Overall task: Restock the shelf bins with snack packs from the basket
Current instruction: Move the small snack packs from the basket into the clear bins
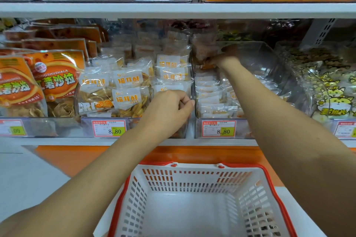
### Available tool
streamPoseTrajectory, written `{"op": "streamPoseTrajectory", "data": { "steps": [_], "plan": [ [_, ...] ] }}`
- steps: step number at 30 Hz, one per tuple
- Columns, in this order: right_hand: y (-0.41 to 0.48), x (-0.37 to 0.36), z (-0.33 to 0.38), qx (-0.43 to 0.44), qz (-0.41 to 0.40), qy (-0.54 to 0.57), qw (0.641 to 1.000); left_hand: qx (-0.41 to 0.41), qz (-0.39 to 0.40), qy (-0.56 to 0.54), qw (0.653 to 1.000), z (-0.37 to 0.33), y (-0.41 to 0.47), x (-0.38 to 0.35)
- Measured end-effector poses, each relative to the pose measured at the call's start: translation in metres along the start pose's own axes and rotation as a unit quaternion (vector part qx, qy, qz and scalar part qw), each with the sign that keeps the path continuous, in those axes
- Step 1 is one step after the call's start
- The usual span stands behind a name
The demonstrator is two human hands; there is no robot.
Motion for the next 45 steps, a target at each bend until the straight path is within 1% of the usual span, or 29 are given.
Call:
{"op": "streamPoseTrajectory", "data": {
  "steps": [2, 4, 6, 8, 9, 14, 17, 19, 22, 24, 26, 27, 28, 30, 33, 36, 38, 41, 43, 45],
  "plan": [
    [-0.006, -0.005, 0.009, 0.010, -0.024, -0.041, 0.999, -0.001, -0.003, -0.002, 1.000, 0.000, 0.000, 0.000],
    [-0.015, -0.017, 0.014, 0.014, -0.023, -0.043, 0.999, -0.004, -0.007, -0.002, 1.000, 0.000, -0.001, 0.000],
    [-0.021, -0.032, 0.016, 0.021, -0.021, -0.112, 0.993, -0.007, -0.009, -0.003, 1.000, 0.001, -0.001, 0.000],
    [-0.027, -0.034, 0.022, 0.020, -0.067, -0.196, 0.978, -0.009, -0.009, -0.002, 1.000, 0.001, -0.002, 0.001],
    [-0.031, -0.033, 0.025, 0.011, -0.078, -0.207, 0.975, -0.012, -0.009, 0.000, 1.000, 0.000, -0.002, 0.001],
    [-0.029, -0.031, 0.036, 0.037, -0.030, -0.253, 0.966, -0.029, -0.013, 0.008, 0.999, -0.001, -0.003, 0.002],
    [-0.035, -0.018, 0.031, 0.051, -0.049, -0.312, 0.947, -0.042, -0.020, 0.016, 0.999, -0.002, -0.005, 0.003],
    [-0.044, -0.010, 0.032, 0.082, -0.062, -0.302, 0.948, -0.062, -0.025, 0.033, 0.997, -0.005, -0.007, 0.003],
    [-0.069, 0.004, 0.035, 0.099, -0.047, -0.251, 0.962, -0.099, -0.035, 0.062, 0.993, -0.010, -0.016, 0.007],
    [-0.089, 0.021, 0.035, 0.104, -0.058, -0.176, 0.977, -0.118, -0.034, 0.065, 0.990, -0.013, -0.026, 0.010],
    [-0.122, 0.041, 0.030, 0.145, -0.089, -0.045, 0.984, -0.126, -0.017, 0.075, 0.989, -0.015, -0.038, 0.007],
    [-0.142, 0.048, 0.028, 0.181, -0.101, -0.002, 0.978, -0.127, -0.005, 0.082, 0.988, -0.015, -0.044, 0.003],
    [-0.161, 0.051, 0.025, 0.221, -0.106, 0.005, 0.969, -0.126, 0.006, 0.091, 0.988, -0.014, -0.050, -0.003],
    [-0.192, 0.046, 0.008, 0.261, -0.071, -0.025, 0.962, -0.113, 0.038, 0.116, 0.986, -0.007, -0.063, -0.017],
    [-0.231, 0.026, -0.037, 0.265, 0.043, -0.066, 0.961, -0.064, 0.126, 0.187, 0.972, 0.017, -0.087, -0.044],
    [-0.257, -0.003, -0.089, 0.239, 0.126, -0.118, 0.956, 0.006, 0.227, 0.261, 0.938, 0.054, -0.113, -0.068],
    [-0.265, -0.031, -0.129, 0.205, 0.178, -0.203, 0.941, 0.048, 0.296, 0.273, 0.914, 0.078, -0.135, -0.083],
    [-0.279, -0.071, -0.201, 0.148, 0.262, -0.355, 0.885, 0.080, 0.386, 0.291, 0.872, 0.105, -0.168, -0.102],
    [-0.292, -0.088, -0.249, 0.107, 0.341, -0.413, 0.838, 0.094, 0.428, 0.297, 0.848, 0.118, -0.187, -0.109],
    [-0.306, -0.099, -0.300, 0.034, 0.428, -0.451, 0.782, 0.122, 0.451, 0.294, 0.834, 0.133, -0.201, -0.113]
  ]
}}
Point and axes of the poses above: each hand's wrist, its own y-axis towards the middle knuckle, its own x-axis out of the back of the hand, z = x × y, the point moved 7 cm from there along y, towards the middle knuckle, and after that the axes turned 7 degrees about -x, right-handed, at the moved point
